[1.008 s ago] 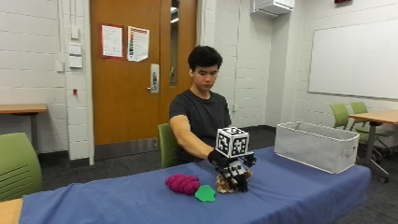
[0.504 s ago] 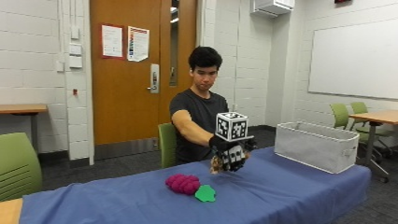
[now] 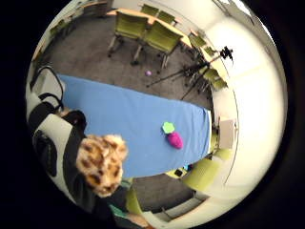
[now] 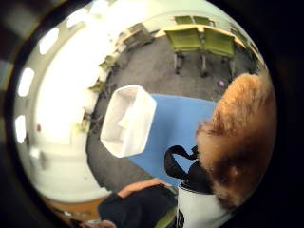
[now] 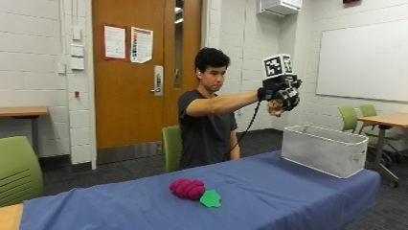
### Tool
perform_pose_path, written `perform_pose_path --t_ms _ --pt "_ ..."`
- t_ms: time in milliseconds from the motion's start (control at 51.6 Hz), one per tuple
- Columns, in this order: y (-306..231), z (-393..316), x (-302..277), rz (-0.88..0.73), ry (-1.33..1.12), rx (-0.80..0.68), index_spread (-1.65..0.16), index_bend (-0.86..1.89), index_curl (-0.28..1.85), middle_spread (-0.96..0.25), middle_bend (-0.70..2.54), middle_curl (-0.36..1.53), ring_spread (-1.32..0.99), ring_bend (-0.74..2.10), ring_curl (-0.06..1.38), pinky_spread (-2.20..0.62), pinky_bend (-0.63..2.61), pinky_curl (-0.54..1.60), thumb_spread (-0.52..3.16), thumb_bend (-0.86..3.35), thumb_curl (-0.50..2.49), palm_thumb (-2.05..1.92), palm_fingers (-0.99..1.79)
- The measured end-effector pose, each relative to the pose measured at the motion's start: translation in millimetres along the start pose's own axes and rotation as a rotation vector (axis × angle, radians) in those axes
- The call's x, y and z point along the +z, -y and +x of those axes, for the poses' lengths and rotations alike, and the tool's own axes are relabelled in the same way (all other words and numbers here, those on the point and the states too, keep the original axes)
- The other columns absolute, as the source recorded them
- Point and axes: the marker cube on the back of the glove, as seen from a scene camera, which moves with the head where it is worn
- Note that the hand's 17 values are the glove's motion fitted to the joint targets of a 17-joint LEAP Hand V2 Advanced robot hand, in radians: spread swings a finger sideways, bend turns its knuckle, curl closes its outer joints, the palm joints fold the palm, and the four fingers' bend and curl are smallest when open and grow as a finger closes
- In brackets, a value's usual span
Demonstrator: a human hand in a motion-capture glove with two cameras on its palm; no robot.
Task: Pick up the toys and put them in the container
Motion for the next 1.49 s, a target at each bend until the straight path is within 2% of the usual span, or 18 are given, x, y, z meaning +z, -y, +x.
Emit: perform_pose_path --t_ms 136,252,310,427,504,601,679,756,776,795,814,853,931,1066,1105,1183,1377,1493 --pt "34 -111 -31 0.046 0.047 -0.190 -0.28 0.65 0.91 -0.31 0.96 0.58 -0.38 1.16 0.50 -0.43 0.81 0.43 1.04 0.14 0.81 0.43 1.21" --pt "47 -201 -46 0.056 0.127 -0.288 -0.28 0.65 0.92 -0.31 0.97 0.58 -0.38 1.16 0.50 -0.43 0.81 0.43 1.04 0.14 0.86 0.43 1.20" --pt "55 -235 -37 0.063 0.086 -0.318 -0.28 0.65 0.92 -0.31 0.98 0.58 -0.37 1.17 0.50 -0.43 0.81 0.43 1.04 0.14 0.88 0.42 1.20" --pt "75 -226 -10 0.042 0.200 -0.412 -0.27 0.65 0.94 -0.30 0.98 0.58 -0.37 1.17 0.50 -0.43 0.81 0.43 1.04 0.13 0.92 0.42 1.20" --pt "78 -233 7 0.036 0.180 -0.466 -0.27 0.65 0.94 -0.30 0.98 0.58 -0.37 1.17 0.50 -0.44 0.82 0.43 1.04 0.13 0.94 0.41 1.20" --pt "79 -251 19 0.019 0.215 -0.402 -0.27 0.64 0.95 -0.30 0.98 0.58 -0.37 1.16 0.49 -0.43 0.82 0.43 1.04 0.13 0.98 0.41 1.19" --pt "74 -260 27 -0.072 0.227 -0.376 -0.27 0.63 0.95 -0.31 0.96 0.58 -0.37 1.16 0.49 -0.43 0.83 0.42 1.05 0.12 1.00 0.39 1.16" --pt "73 -243 43 -0.141 0.073 -0.405 -0.29 0.42 0.92 -0.31 0.86 0.55 -0.38 1.16 0.49 -0.41 0.87 0.43 1.09 0.04 0.94 0.26 0.89" --pt "72 -240 44 -0.143 0.080 -0.420 -0.28 0.25 0.88 -0.30 0.74 0.52 -0.39 1.08 0.47 -0.37 0.82 0.43 1.13 -0.10 0.84 0.05 0.25" --pt "71 -238 43 -0.143 0.105 -0.427 -0.26 0.25 0.93 -0.27 0.71 0.54 -0.37 1.07 0.52 -0.35 0.88 0.51 1.10 -0.14 0.80 -0.04 0.04" --pt "70 -237 42 -0.142 0.135 -0.432 -0.25 0.22 0.93 -0.26 0.69 0.53 -0.36 1.06 0.54 -0.32 0.90 0.53 1.09 -0.14 0.77 -0.08 -0.04" --pt "69 -232 41 -0.134 0.150 -0.434 -0.25 0.12 0.83 -0.22 0.62 0.49 -0.34 0.86 0.45 -0.28 0.91 0.48 1.04 -0.17 0.72 -0.16 -0.21" --pt "72 -209 42 -0.113 0.048 -0.369 -0.24 0.10 0.70 -0.18 0.52 0.44 -0.32 0.65 0.33 -0.21 0.88 0.41 0.99 -0.16 0.62 -0.19 -0.21" --pt "40 -230 17 -0.124 0.094 -0.272 -0.22 0.12 0.61 -0.14 0.45 0.41 -0.30 0.55 0.27 -0.16 0.81 0.37 0.94 -0.16 0.49 -0.21 -0.15" --pt "34 -202 16 -0.120 0.038 -0.285 -0.23 0.15 0.60 -0.13 0.43 0.41 -0.29 0.53 0.27 -0.15 0.78 0.36 0.93 -0.16 0.46 -0.21 -0.13" --pt "26 -146 14 -0.111 -0.081 -0.193 -0.23 0.16 0.58 -0.12 0.40 0.40 -0.29 0.50 0.26 -0.14 0.73 0.34 0.91 -0.16 0.40 -0.22 -0.10" --pt "-26 -16 -15 -0.118 -0.040 -0.171 -0.24 0.17 0.54 -0.12 0.37 0.40 -0.31 0.48 0.26 -0.13 0.68 0.32 0.89 -0.15 0.28 -0.21 -0.03" --pt "-50 62 -16 -0.123 -0.151 0.072 -0.24 0.18 0.52 -0.12 0.36 0.40 -0.32 0.46 0.26 -0.13 0.66 0.32 0.88 -0.14 0.24 -0.20 -0.02"
